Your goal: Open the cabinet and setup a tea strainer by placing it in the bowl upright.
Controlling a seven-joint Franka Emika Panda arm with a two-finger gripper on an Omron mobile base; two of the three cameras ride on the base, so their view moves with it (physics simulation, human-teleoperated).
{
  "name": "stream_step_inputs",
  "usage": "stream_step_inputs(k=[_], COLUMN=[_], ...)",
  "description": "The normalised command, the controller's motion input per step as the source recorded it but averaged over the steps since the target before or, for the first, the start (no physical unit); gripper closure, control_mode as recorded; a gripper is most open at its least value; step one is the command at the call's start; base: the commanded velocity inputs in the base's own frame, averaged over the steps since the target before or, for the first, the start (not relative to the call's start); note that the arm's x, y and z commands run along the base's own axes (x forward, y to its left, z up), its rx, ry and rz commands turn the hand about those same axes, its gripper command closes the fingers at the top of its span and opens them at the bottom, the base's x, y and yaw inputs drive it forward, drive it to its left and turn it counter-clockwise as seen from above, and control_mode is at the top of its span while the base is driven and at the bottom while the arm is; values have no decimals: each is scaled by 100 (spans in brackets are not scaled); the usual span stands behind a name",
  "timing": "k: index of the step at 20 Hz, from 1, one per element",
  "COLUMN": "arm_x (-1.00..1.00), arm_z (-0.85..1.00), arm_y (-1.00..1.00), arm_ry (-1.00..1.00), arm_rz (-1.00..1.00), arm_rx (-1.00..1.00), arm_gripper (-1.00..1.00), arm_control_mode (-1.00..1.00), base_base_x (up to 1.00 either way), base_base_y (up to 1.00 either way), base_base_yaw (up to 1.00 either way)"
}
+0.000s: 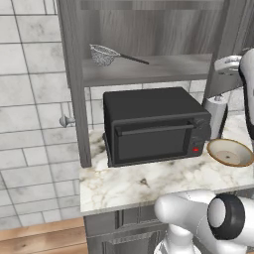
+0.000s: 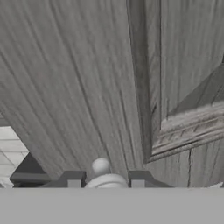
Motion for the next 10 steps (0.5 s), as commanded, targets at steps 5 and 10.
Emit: stream_step_inputs(k=[5, 10], arm_x=[-82, -100], arm_z=[33, 2], arm_y=[-84, -99], arm_ry=[-5, 0], arm_rz=[8, 9], arm_rx=[3, 4], arm_gripper=[100, 100], arm_control_mode=[-100, -100], base_base_x=[0, 0], base_base_y=[0, 0], base_base_yaw=[0, 0])
